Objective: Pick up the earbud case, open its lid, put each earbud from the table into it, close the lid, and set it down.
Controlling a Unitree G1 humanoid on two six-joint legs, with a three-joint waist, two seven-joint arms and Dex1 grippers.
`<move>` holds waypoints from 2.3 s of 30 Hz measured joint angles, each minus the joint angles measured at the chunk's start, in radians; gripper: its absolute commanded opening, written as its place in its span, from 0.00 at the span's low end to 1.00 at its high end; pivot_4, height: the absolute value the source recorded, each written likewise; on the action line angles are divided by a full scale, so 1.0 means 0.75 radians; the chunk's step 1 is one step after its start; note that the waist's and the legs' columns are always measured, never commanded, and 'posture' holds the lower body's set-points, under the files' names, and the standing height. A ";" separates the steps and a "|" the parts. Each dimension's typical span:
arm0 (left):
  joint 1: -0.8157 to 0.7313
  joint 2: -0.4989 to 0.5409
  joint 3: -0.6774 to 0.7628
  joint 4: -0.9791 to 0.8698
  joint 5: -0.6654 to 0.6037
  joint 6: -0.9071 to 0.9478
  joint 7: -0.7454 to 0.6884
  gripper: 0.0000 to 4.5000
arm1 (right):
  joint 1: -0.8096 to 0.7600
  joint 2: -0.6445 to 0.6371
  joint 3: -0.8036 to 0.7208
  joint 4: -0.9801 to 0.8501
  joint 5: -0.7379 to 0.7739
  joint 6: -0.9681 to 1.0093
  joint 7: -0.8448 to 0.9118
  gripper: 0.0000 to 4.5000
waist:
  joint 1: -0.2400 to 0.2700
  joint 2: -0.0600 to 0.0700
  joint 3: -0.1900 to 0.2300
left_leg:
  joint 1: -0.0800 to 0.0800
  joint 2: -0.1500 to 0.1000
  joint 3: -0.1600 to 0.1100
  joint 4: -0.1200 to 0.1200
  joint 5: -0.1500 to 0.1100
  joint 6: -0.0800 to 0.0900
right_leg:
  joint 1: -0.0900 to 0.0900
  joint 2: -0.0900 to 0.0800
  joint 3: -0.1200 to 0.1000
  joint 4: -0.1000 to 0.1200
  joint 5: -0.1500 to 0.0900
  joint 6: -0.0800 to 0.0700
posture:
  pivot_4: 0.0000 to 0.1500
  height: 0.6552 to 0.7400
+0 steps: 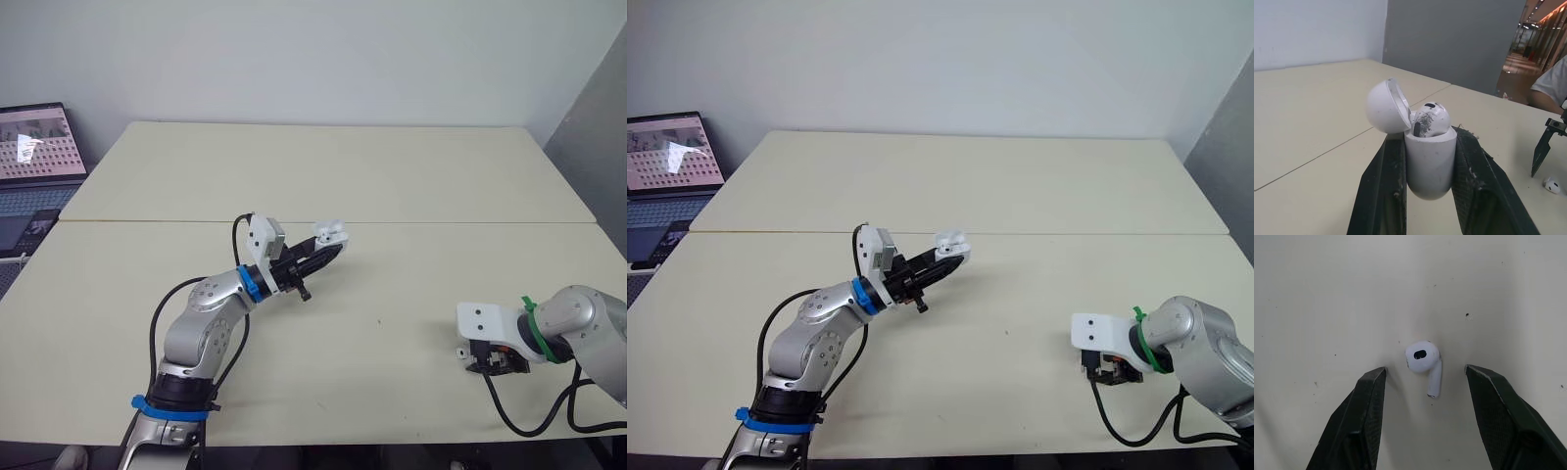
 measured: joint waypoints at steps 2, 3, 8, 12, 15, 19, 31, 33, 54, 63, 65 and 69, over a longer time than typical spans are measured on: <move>0.000 0.000 -0.001 0.001 0.002 -0.002 -0.001 0.18 | -0.009 0.000 0.008 0.000 0.000 0.010 -0.001 0.59 | 0.000 0.000 0.000 | 0.000 0.000 0.000 0.000 0.000 0.000 | 0.000 0.000 0.000 0.000 0.000 0.000 | 1.00 1.00; 0.000 0.000 -0.002 0.002 0.002 -0.002 -0.001 0.18 | -0.013 0.000 0.010 0.000 0.001 0.014 0.000 0.59 | 0.000 0.000 0.000 | 0.000 0.000 0.000 0.000 0.000 0.000 | 0.000 0.000 0.000 0.000 0.000 0.000 | 1.00 1.00; 0.000 0.000 -0.006 0.002 0.010 -0.002 0.000 0.18 | -0.031 0.000 0.027 -0.006 0.018 0.039 0.000 0.59 | 0.000 0.000 0.000 | 0.000 0.000 0.000 0.000 0.000 0.000 | -0.001 0.000 0.000 0.000 0.000 0.000 | 1.00 1.00; 0.000 0.000 -0.009 0.002 0.011 -0.002 0.002 0.18 | -0.043 -0.005 0.044 -0.011 0.021 0.052 0.000 0.59 | 0.001 0.000 0.000 | 0.000 0.000 0.000 0.000 0.000 0.000 | -0.001 0.000 0.000 0.000 0.000 0.000 | 1.00 1.00; 0.000 0.000 -0.010 0.002 0.016 -0.002 0.003 0.18 | -0.051 -0.007 0.052 -0.017 0.021 0.068 -0.001 0.59 | 0.001 0.000 0.000 | -0.001 0.000 0.000 0.000 0.000 0.000 | -0.001 0.000 0.000 0.000 0.000 0.000 | 1.00 1.00; 0.000 -0.002 -0.012 0.002 0.019 -0.002 0.003 0.18 | -0.066 -0.014 0.072 -0.024 0.020 0.082 -0.002 0.59 | 0.001 0.000 0.000 | -0.001 0.000 0.000 0.000 0.000 0.000 | -0.001 0.000 0.000 0.000 0.000 0.000 | 1.00 1.00; 0.013 -0.002 -0.027 0.002 0.029 -0.004 0.001 0.18 | -0.135 -0.018 0.154 -0.071 0.023 0.168 -0.003 0.59 | 0.002 0.000 0.000 | -0.001 0.000 0.001 0.000 0.000 0.000 | -0.002 0.000 0.000 0.000 0.000 0.000 | 1.00 1.00; 0.019 -0.002 -0.028 0.002 0.030 -0.005 0.001 0.18 | -0.142 -0.018 0.162 -0.073 0.023 0.172 -0.003 0.59 | 0.002 0.000 0.000 | -0.001 0.000 0.001 0.000 0.000 0.000 | -0.002 -0.001 0.000 0.000 0.000 0.000 | 1.00 1.00; 0.026 -0.002 -0.029 0.027 0.040 -0.032 -0.002 0.18 | -0.192 0.073 0.146 -0.048 0.027 0.094 -0.110 0.08 | 0.000 0.001 0.001 | -0.002 -0.001 0.002 0.000 0.000 0.000 | -0.003 -0.001 0.000 0.001 0.000 0.000 | 1.00 1.00; 0.027 -0.060 -0.038 0.030 0.046 -0.034 0.044 0.18 | -0.303 0.558 -0.258 0.162 0.210 -0.125 -0.430 0.08 | 0.006 0.000 0.001 | -0.005 -0.002 0.003 -0.001 0.000 0.000 | -0.007 -0.002 0.001 0.001 0.000 0.000 | 1.00 1.00; 0.030 -0.080 -0.041 0.030 0.047 -0.034 0.061 0.18 | -0.302 0.706 -0.340 0.184 0.281 -0.179 -0.498 0.08 | 0.005 0.000 0.001 | -0.005 -0.002 0.004 0.000 0.000 0.000 | -0.008 -0.001 0.002 0.003 0.000 0.000 | 1.00 1.00; 0.032 -0.113 -0.059 0.030 0.051 -0.036 0.067 0.18 | -0.277 0.928 -0.412 0.185 0.401 -0.309 -0.602 0.08 | 0.002 0.000 0.001 | -0.005 -0.001 0.004 -0.001 0.000 0.000 | -0.009 -0.001 0.002 0.003 0.000 0.000 | 1.00 1.00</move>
